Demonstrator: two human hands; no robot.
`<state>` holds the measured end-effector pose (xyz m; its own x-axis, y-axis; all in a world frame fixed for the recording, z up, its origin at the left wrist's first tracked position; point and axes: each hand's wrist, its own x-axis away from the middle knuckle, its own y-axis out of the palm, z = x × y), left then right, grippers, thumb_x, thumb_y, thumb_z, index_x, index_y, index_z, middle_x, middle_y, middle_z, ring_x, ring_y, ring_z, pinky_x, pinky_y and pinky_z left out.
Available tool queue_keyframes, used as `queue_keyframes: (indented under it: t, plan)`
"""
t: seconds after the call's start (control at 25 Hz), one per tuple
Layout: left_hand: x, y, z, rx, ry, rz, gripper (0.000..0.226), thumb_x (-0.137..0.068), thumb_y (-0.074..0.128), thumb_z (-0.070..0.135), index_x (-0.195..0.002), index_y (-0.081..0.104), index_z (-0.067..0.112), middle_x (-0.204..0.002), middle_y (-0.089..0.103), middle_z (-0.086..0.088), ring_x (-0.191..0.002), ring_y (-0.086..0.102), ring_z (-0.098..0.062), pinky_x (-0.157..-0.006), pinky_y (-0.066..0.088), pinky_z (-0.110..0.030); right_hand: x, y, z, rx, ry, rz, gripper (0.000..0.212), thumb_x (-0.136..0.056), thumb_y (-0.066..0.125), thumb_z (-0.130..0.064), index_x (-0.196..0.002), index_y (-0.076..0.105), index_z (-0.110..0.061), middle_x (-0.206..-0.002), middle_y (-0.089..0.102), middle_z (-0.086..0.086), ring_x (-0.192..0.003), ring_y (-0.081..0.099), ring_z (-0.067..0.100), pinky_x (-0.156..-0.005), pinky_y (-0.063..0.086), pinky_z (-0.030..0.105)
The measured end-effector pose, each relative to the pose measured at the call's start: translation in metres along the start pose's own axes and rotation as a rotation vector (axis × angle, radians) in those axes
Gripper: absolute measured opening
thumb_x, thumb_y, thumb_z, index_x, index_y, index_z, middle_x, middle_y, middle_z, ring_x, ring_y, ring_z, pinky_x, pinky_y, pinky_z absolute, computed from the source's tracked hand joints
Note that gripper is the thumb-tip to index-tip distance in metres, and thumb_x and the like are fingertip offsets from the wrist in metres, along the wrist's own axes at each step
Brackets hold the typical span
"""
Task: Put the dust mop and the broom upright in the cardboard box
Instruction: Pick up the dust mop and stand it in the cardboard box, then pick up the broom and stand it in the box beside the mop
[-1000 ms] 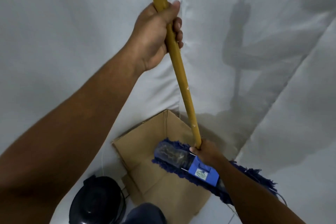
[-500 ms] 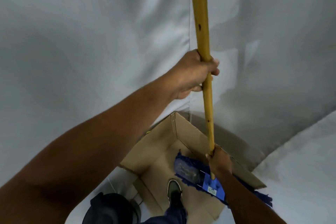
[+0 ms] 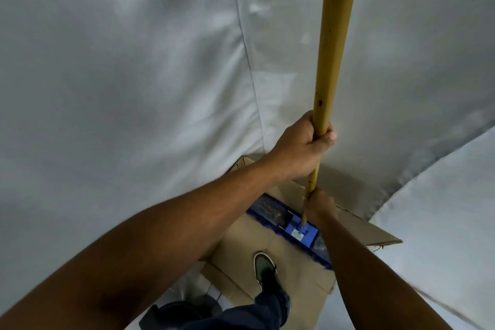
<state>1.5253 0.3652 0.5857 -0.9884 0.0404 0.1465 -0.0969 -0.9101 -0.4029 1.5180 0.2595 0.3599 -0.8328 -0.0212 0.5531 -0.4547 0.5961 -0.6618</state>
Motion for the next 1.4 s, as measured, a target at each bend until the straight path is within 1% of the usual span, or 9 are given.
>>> queue_keyframes:
  t: [0.28, 0.48, 0.64, 0.76, 0.84, 0.88, 1.0, 1.2, 1.4]
  plan:
    - [-0.019, 0.007, -0.066, 0.049, -0.109, -0.029, 0.003, -0.095, 0.052, 0.018, -0.093, 0.05, 0.017, -0.104, 0.063, -0.022, -0.096, 0.06, -0.028, -0.088, 0.048, -0.044, -0.007, 0.01, -0.009, 0.072, -0.046, -0.12, 0.026, -0.091, 0.045, -0.018, -0.115, 0.051, -0.014, -0.092, 0.064, 0.011, -0.075, 0.061, 0.027, -0.062, 0.051, 0.038]
    - [-0.031, 0.003, -0.086, 0.035, -0.204, 0.005, 0.012, -0.096, 0.05, 0.026, -0.104, 0.05, 0.018, -0.108, 0.061, -0.012, -0.102, 0.058, -0.024, -0.089, 0.048, -0.039, 0.001, 0.003, -0.015, 0.02, -0.122, -0.191, 0.044, -0.088, 0.05, -0.016, -0.132, 0.042, -0.016, -0.11, 0.063, 0.013, -0.091, 0.062, 0.029, -0.079, 0.054, 0.045]
    - [-0.037, -0.016, -0.078, -0.188, -0.246, 0.008, 0.031, -0.096, 0.049, 0.023, -0.126, 0.043, 0.015, -0.121, 0.055, -0.005, -0.114, 0.056, -0.026, -0.081, 0.045, -0.03, 0.01, -0.016, -0.024, 0.022, -0.219, -0.195, 0.04, -0.091, 0.05, -0.02, -0.13, 0.044, -0.015, -0.116, 0.061, 0.014, -0.1, 0.059, 0.031, -0.088, 0.051, 0.047]
    - [-0.014, -0.043, -0.08, -0.576, -0.124, 0.064, 0.047, -0.098, 0.044, 0.02, -0.143, 0.029, 0.013, -0.15, 0.037, -0.011, -0.137, 0.034, -0.033, -0.104, 0.038, -0.04, 0.023, -0.037, -0.027, 0.031, -0.296, -0.152, 0.041, -0.091, 0.049, -0.017, -0.131, 0.044, -0.015, -0.116, 0.061, 0.014, -0.095, 0.059, 0.028, -0.082, 0.051, 0.041]
    - [0.019, -0.071, -0.09, -0.98, -0.052, 0.183, 0.055, -0.097, 0.043, 0.019, -0.146, 0.02, 0.009, -0.157, 0.022, -0.015, -0.145, 0.014, -0.035, -0.117, 0.017, -0.047, 0.032, -0.05, -0.027, 0.113, -0.359, -0.11, 0.049, -0.092, 0.048, -0.019, -0.138, 0.034, -0.008, -0.133, 0.052, 0.019, -0.115, 0.054, 0.034, -0.093, 0.047, 0.043]
    - [0.04, -0.085, -0.098, -1.109, -0.052, 0.251, 0.059, -0.096, 0.042, 0.018, -0.147, 0.014, 0.008, -0.159, 0.014, -0.015, -0.146, 0.006, -0.035, -0.118, 0.008, -0.047, 0.036, -0.057, -0.029, 0.176, -0.389, -0.079, 0.056, -0.093, 0.047, -0.021, -0.143, 0.025, -0.006, -0.146, 0.038, 0.019, -0.13, 0.04, 0.034, -0.103, 0.039, 0.045]
    - [0.131, -0.114, -0.107, -1.226, -0.204, 0.478, 0.06, -0.099, 0.03, 0.023, -0.148, 0.0, 0.006, -0.161, 0.002, -0.015, -0.147, -0.004, -0.032, -0.115, -0.008, -0.042, 0.067, -0.086, -0.043, 0.472, -0.644, 0.189, 0.064, -0.096, 0.037, -0.033, -0.148, 0.007, -0.012, -0.159, 0.006, 0.011, -0.145, 0.006, 0.027, -0.115, 0.018, 0.047]
    - [0.29, -0.116, -0.091, -1.213, -0.434, 0.769, 0.059, -0.099, 0.03, 0.025, -0.148, 0.006, 0.002, -0.16, 0.008, -0.017, -0.147, 0.002, -0.033, -0.119, 0.005, -0.045, 0.15, -0.104, -0.09, 0.77, -1.183, 0.473, 0.069, -0.095, 0.037, -0.038, -0.147, 0.004, -0.008, -0.159, 0.006, 0.012, -0.146, 0.003, 0.028, -0.117, 0.01, 0.049]
    - [0.483, -0.061, -0.078, -1.101, -0.747, 1.01, 0.059, -0.099, 0.032, 0.024, -0.147, 0.007, 0.001, -0.159, 0.007, -0.018, -0.147, 0.002, -0.033, -0.119, 0.008, -0.046, 0.26, -0.058, -0.116, 0.789, -1.495, 0.398, 0.069, -0.095, 0.038, -0.035, -0.147, 0.003, -0.007, -0.159, 0.004, 0.013, -0.146, 0.0, 0.027, -0.117, 0.006, 0.049]
